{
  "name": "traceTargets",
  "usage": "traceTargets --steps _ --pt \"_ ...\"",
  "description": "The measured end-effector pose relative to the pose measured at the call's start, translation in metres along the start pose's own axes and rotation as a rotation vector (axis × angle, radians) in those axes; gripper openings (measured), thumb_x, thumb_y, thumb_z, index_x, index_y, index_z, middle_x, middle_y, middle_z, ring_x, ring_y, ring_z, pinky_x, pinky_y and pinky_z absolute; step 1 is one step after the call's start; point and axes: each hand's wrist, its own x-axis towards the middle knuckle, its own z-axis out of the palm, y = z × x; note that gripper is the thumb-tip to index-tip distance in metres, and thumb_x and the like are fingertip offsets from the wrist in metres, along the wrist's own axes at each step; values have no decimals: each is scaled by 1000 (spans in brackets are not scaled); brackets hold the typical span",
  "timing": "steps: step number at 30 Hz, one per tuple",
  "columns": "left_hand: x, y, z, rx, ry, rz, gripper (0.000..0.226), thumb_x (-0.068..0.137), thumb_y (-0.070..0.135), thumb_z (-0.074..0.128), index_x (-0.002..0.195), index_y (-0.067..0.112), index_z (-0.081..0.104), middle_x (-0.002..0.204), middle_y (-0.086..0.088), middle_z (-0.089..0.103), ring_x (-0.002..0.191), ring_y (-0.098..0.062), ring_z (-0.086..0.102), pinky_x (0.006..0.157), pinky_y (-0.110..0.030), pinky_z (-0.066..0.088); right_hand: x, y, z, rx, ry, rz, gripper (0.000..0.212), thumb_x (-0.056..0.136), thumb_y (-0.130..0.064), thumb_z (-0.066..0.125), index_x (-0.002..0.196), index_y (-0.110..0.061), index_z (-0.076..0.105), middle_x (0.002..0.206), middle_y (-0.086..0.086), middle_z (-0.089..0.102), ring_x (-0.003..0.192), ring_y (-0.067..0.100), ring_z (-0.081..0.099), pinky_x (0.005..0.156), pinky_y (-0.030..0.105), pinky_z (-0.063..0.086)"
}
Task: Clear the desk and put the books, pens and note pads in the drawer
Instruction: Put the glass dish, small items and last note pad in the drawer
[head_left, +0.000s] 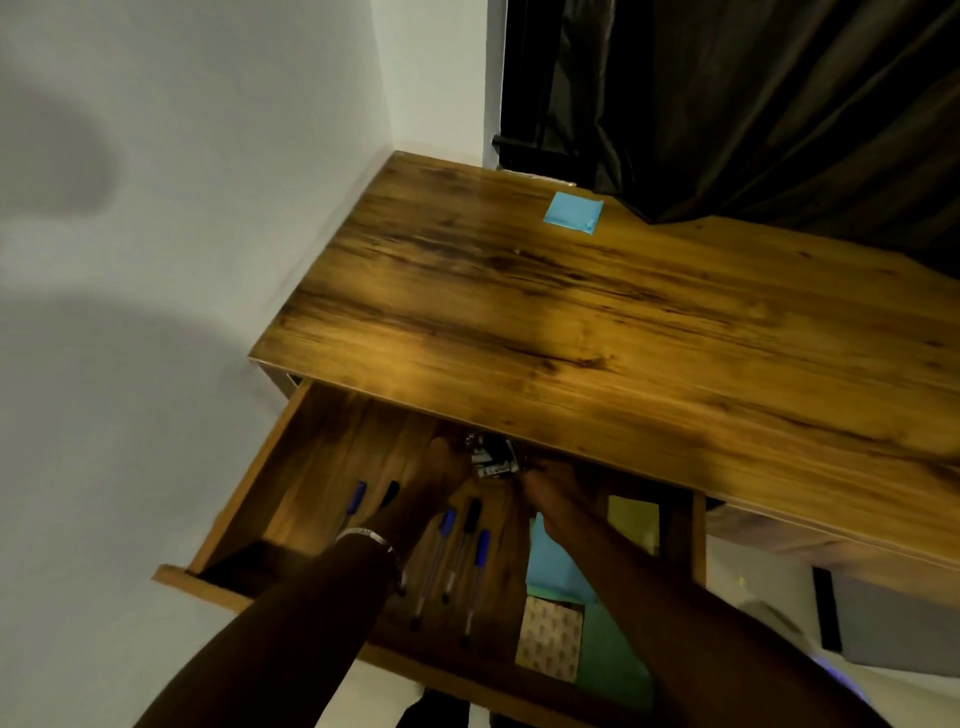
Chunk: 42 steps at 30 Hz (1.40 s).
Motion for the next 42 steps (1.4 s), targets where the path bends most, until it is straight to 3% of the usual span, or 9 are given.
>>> traceTargets --steps 5,9,15,19,23,27,31,36,42 --pt "20 -7 -4 -46 -1 -87 30 89 -13 51 119 -12 55 119 -24 60 112 -37 58 90 -45 51 2 -2 5 47 21 10 45 92 -26 62 132 -6 55 136 10 54 122 32 53 104 49 45" --pt "25 -13 -7 -112 -39 -130 29 89 -14 51 118 -11 55 120 -27 59 113 -43 58 90 -52 51 -1 -8 7 101 3 45 43 97 -18 55 137 -3 48 140 15 49 128 34 48 108 47 40" --pt "15 0 -5 -86 -68 -104 33 92 -17 43 125 -19 46 129 -33 50 119 -47 51 84 -39 47 6 -3 12 -6 -9 52 47 95 -19 57 137 0 48 143 16 47 127 35 49 108 48 41" --pt "14 -1 -5 -93 -60 -128 33 94 -13 41 127 -18 44 131 -30 49 121 -45 49 81 -27 50 4 -3 11 11 -11 46 45 97 -16 54 138 1 46 118 9 56 91 16 55 81 25 46" --pt "15 -8 -15 150 -73 -125 32 94 0 48 124 -8 54 131 -22 56 117 -34 57 91 -37 55 -3 -4 13 74 2 7 46 95 -21 60 137 -4 50 140 10 50 127 31 50 107 45 41" --pt "-3 0 -16 177 -70 4 26 93 -9 48 117 -16 56 109 -16 59 105 -26 56 60 -7 51 -9 -4 14 20 91 -83 40 94 -17 60 131 -1 56 135 14 55 123 34 53 104 43 45" --pt "-11 6 -23 299 -55 44 23 91 5 57 108 -10 65 104 -18 66 98 -25 62 54 -7 47 -25 -14 13 -240 170 -140 29 92 -20 60 117 -7 68 122 14 65 111 29 61 91 33 48" --pt "-24 25 -27 753 -74 238 25 90 21 52 101 7 70 108 -14 69 101 -29 64 78 -32 47 -46 -26 7 -356 159 -285 19 91 -16 57 100 -12 74 108 9 71 104 27 64 90 33 51" --pt "-37 56 -19 753 -109 407 21 87 24 56 98 16 72 102 -5 72 97 -19 66 80 -31 51 -67 -49 -13 -450 117 -461 18 86 -19 61 96 -20 75 105 2 73 99 21 67 86 29 53"
